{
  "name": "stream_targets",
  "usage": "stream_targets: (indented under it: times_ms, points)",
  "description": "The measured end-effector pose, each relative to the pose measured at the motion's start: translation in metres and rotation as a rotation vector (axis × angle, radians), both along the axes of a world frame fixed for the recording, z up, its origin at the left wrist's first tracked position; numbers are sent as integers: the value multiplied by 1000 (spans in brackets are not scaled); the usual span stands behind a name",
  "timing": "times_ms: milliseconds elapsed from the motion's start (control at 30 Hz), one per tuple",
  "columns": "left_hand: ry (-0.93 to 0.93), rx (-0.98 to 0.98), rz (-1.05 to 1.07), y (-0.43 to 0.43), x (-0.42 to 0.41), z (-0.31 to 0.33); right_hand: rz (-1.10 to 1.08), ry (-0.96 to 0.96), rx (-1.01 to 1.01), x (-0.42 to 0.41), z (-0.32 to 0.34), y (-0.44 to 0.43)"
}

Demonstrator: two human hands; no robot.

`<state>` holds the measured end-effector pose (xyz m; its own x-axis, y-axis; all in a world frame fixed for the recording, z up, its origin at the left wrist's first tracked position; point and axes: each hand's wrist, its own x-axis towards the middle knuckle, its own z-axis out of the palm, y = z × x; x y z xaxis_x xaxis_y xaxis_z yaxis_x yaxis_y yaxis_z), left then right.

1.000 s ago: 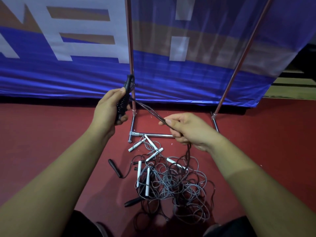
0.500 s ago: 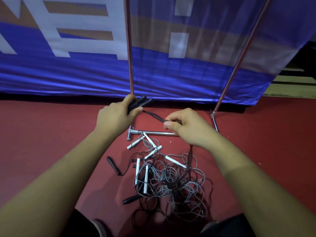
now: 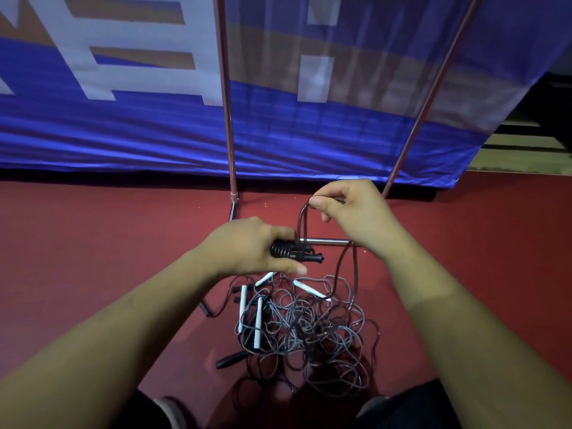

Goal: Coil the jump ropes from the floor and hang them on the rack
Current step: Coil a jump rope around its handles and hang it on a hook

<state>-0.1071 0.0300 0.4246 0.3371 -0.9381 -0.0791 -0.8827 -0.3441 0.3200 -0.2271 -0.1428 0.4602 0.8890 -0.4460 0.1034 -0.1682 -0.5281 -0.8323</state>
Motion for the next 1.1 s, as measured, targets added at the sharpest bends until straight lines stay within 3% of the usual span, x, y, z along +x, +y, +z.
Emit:
stream_targets:
  times_ms: [100, 233, 333, 467, 633, 833, 1033, 1100]
  points:
    - [69, -91, -21, 3, 0, 4, -44, -13, 32, 1, -4, -7]
    - [725, -360, 48, 5, -5, 11, -98, -56, 125, 3, -8, -15]
    - [947, -500, 182, 5, -3, 19, -35, -45, 138, 6, -12, -17]
    - [1019, -606, 288, 7, 4, 23, 121, 28, 82, 9, -19, -9]
    - [1082, -678, 333, 7, 1, 26, 153, 56, -69, 11, -17, -2]
    - [1053, -654, 372, 8, 5, 27, 214, 62, 106, 10, -19, 1]
    - [1057, -682, 413, 8, 8, 29, 184, 22, -3, 12, -19, 7]
    - [1142, -677, 454, 5, 6, 29, 166, 67, 31, 12, -18, 5]
